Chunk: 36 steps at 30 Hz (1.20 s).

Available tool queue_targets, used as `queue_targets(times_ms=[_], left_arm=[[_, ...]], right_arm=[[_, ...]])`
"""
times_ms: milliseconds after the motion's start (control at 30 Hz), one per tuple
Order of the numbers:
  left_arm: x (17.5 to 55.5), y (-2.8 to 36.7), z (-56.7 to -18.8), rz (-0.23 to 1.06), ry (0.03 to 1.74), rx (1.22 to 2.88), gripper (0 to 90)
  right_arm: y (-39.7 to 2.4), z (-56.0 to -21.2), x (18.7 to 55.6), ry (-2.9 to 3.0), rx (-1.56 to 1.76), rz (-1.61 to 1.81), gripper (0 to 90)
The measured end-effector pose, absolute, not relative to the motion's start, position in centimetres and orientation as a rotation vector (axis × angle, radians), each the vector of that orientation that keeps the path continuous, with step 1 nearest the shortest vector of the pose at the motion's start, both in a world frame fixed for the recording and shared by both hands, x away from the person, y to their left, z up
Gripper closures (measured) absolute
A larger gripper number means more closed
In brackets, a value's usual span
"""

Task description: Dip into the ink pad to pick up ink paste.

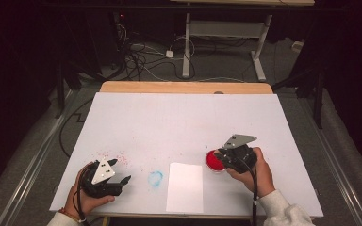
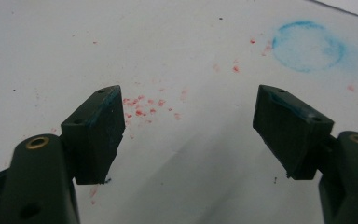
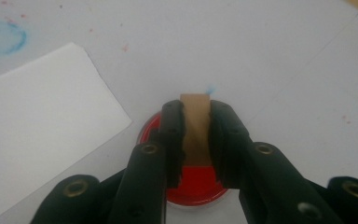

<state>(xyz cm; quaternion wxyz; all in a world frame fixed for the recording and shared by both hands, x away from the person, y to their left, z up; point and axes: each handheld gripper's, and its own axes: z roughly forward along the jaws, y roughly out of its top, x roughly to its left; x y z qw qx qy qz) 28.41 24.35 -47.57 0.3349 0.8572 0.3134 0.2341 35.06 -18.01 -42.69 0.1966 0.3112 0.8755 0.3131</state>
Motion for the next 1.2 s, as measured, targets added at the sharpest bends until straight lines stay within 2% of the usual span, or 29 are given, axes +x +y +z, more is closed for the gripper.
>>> queue_targets(times_ms=[300, 1200], left_arm=[[28.4, 24.3, -47.6, 0.608, 0.816, 2.239, 24.2], [28.5, 24.5, -47.6, 0.602, 0.832, 2.220, 24.2]], right_arm=[[-17.9, -44.9, 36.0, 2.505, 0.916, 0.833, 76.2], [-17.8, -45.1, 36.1, 2.513, 0.916, 0.822, 76.2]])
